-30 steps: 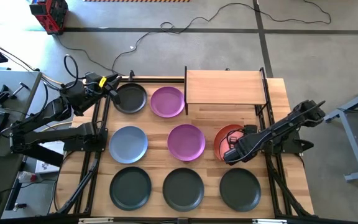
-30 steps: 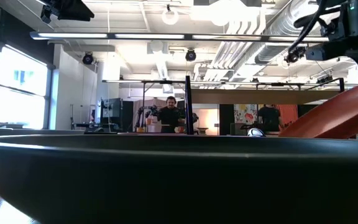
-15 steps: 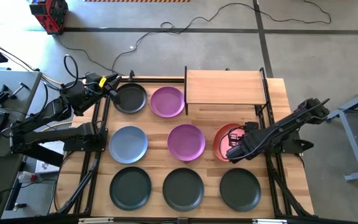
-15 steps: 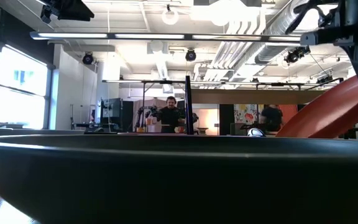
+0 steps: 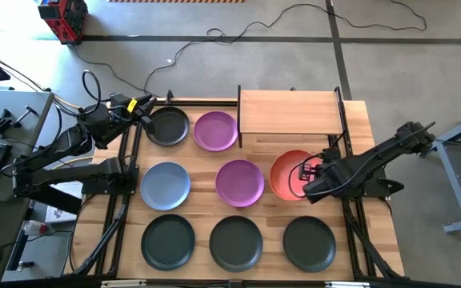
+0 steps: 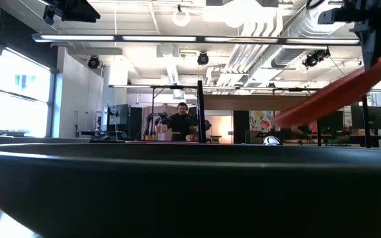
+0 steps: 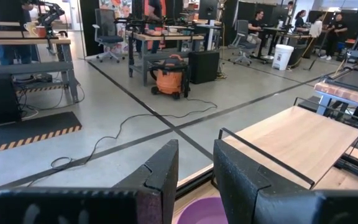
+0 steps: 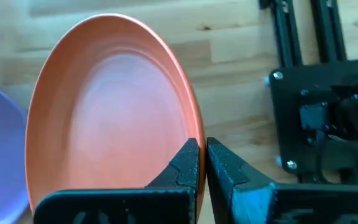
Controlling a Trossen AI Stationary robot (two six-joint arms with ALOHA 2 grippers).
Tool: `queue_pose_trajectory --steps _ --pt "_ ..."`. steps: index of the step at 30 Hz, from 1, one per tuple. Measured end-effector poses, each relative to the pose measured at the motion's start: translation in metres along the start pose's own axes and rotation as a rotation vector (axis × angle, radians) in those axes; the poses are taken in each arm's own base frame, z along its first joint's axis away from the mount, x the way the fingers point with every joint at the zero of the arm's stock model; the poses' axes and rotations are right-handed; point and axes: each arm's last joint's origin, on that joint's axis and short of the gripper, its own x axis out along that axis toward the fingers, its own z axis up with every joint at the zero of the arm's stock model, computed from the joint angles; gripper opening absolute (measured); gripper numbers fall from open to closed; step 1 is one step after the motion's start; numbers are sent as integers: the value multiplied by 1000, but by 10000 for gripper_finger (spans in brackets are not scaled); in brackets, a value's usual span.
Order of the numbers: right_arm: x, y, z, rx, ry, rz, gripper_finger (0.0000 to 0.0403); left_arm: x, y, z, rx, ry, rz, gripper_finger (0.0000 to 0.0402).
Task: Place and stack plates onto a shelf
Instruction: Put the orange plate on the shelf
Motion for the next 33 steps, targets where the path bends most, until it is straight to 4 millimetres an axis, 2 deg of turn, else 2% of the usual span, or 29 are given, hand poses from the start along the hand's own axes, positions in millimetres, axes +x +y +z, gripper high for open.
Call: queue_pose_trajectory --steps 8,16,24,33 --pt "-15 -19 26 65 -76 213 0 0 0 0 0 0 0 90" --pt "-22 -29 57 206 -309 406 0 0 0 0 0 0 0 90" --pt "-13 -27 89 297 -508 315 0 0 0 0 0 1 0 90" --pt "0 -29 118 430 -557 127 0 0 0 0 0 1 0 90"
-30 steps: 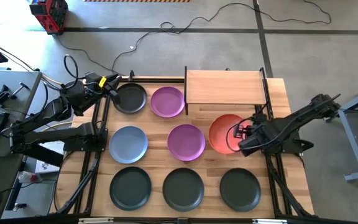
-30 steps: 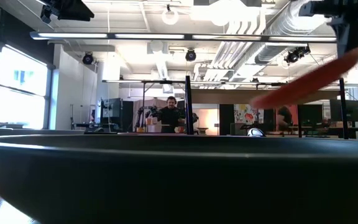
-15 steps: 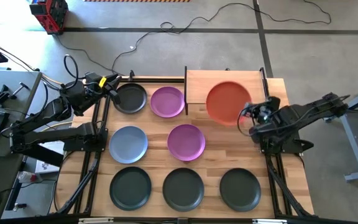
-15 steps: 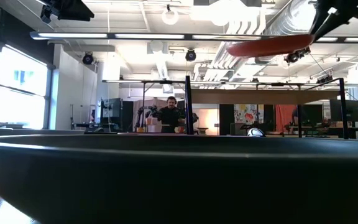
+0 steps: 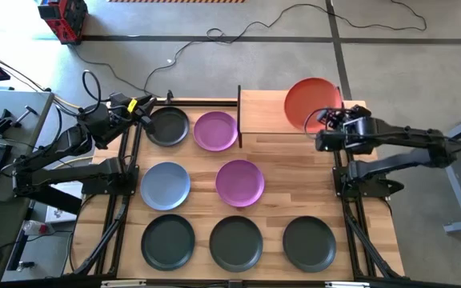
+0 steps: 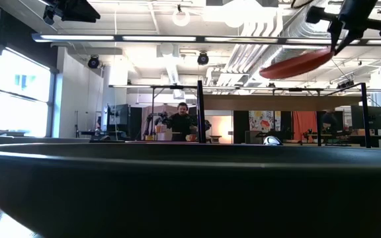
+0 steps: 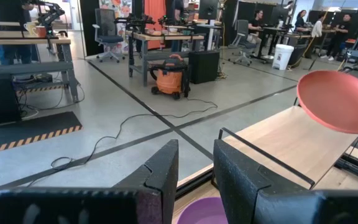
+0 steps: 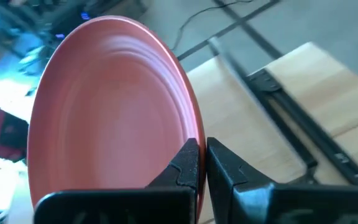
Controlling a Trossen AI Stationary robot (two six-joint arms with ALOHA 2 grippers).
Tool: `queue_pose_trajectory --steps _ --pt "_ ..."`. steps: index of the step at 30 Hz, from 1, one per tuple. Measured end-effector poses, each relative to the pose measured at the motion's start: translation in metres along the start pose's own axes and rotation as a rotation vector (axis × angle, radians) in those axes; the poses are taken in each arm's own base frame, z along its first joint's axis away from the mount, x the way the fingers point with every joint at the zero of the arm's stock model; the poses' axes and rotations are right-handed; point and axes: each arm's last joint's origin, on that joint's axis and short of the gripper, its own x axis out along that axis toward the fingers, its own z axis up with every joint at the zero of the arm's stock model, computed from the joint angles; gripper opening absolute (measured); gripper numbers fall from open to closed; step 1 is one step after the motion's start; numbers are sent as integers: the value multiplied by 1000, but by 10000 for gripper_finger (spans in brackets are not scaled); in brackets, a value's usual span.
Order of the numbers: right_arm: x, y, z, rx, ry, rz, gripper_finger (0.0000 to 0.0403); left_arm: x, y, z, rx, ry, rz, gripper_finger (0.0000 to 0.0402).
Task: Place and stack plates onto a shelf
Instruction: Put the orange plate on the shelf
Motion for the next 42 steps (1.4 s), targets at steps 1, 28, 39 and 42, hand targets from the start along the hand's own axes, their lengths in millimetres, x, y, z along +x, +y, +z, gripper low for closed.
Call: queue_pose_trajectory --steps 1,28,39,42 --pt "2 0 1 -2 1 -20 0 0 0 0 0 0 0 90" --pt "34 23 -5 -98 109 -169 0 0 0 0 -1 1 0 90" --pt "56 30 -8 -162 97 -301 0 0 0 0 -1 0 0 90" --pt "64 32 -9 -185 95 -339 0 0 0 0 -1 0 0 90"
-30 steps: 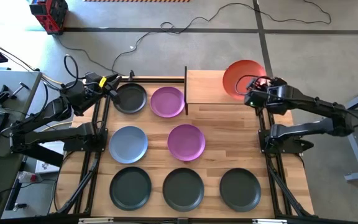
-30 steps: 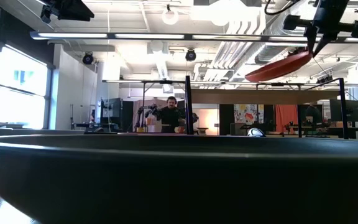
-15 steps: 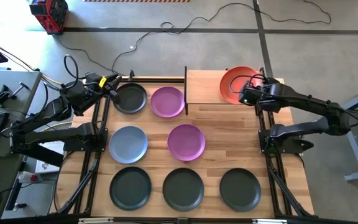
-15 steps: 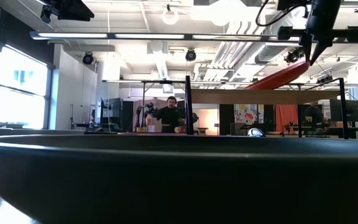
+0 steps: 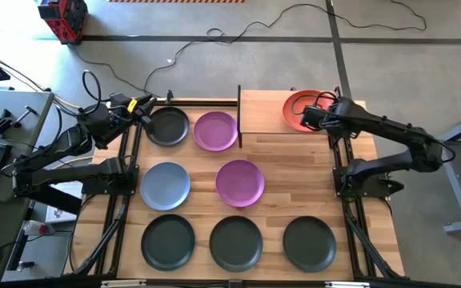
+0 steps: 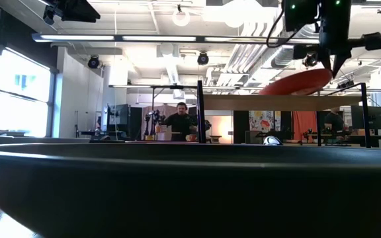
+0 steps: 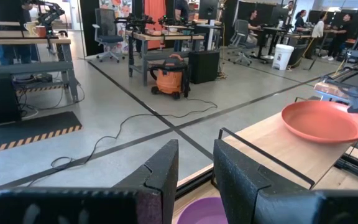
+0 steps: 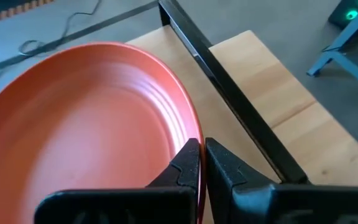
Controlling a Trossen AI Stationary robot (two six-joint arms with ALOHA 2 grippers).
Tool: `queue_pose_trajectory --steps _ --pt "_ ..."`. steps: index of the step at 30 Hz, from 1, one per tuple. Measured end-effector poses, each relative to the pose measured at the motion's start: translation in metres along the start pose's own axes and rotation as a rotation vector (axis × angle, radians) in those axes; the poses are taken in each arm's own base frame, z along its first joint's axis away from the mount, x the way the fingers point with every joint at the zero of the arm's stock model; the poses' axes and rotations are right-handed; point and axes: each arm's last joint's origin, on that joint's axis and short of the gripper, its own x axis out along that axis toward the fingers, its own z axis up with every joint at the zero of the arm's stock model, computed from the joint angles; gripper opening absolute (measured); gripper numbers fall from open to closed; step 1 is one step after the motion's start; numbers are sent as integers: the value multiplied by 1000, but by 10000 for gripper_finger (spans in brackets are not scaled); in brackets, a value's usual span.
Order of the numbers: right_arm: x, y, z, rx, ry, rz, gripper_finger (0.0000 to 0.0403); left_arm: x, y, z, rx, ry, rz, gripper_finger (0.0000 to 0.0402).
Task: Place and stack plates onto a shelf
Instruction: Put the orange plate on the shelf
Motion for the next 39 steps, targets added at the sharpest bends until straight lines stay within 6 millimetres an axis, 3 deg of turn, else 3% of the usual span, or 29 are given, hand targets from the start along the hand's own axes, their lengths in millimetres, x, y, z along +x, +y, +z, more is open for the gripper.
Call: queue_pose_trajectory --steps 14,39 --pt "20 12 1 -74 23 -110 0 0 0 0 -1 0 0 90" --pt "21 11 1 -119 69 -113 1 0 0 0 -17 0 0 90"
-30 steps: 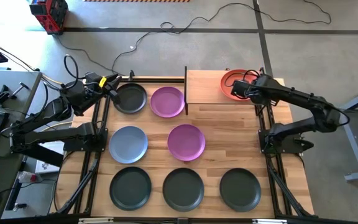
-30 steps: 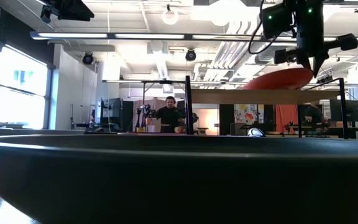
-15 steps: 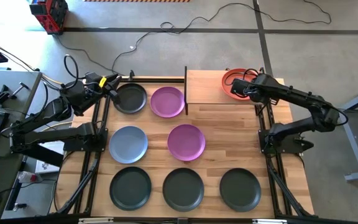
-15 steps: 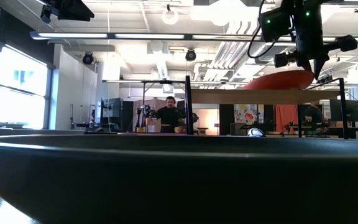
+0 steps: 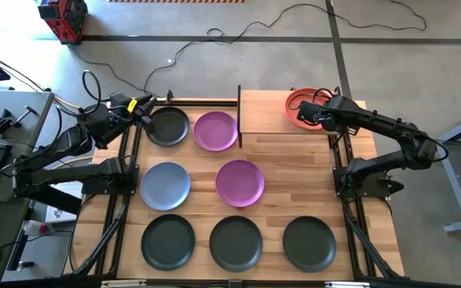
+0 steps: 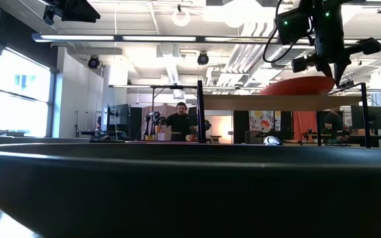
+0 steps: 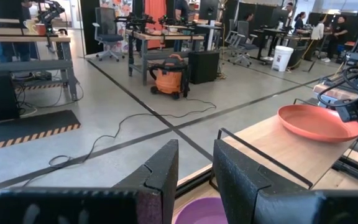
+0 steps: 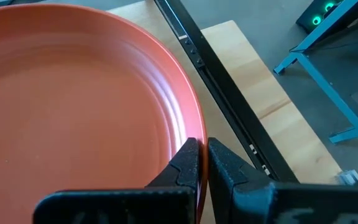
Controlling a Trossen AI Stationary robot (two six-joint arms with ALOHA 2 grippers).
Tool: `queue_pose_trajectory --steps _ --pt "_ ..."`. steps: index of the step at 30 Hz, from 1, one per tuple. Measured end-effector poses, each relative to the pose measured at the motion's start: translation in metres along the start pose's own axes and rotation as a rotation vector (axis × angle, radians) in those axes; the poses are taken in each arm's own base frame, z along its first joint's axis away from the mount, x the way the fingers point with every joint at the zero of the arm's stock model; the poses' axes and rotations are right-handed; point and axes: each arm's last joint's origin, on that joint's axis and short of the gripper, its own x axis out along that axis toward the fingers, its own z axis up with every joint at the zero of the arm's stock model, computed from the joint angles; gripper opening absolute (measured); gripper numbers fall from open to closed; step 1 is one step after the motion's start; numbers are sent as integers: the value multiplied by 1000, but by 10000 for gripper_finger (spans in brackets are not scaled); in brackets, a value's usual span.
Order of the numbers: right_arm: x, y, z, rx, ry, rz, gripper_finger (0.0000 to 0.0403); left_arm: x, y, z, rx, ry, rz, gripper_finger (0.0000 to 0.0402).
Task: Place and stack plates onto a shelf
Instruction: Put the orange plate on the shelf
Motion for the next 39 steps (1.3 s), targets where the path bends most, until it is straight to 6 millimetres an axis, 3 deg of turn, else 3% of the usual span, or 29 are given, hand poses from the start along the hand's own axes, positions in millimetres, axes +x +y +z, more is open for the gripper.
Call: queue_pose_trajectory --steps 28,39 --pt "0 0 -3 -95 113 13 1 0 0 0 0 1 -5 90" --pt "-1 -4 -3 -28 119 -7 1 0 0 0 0 2 -7 90"
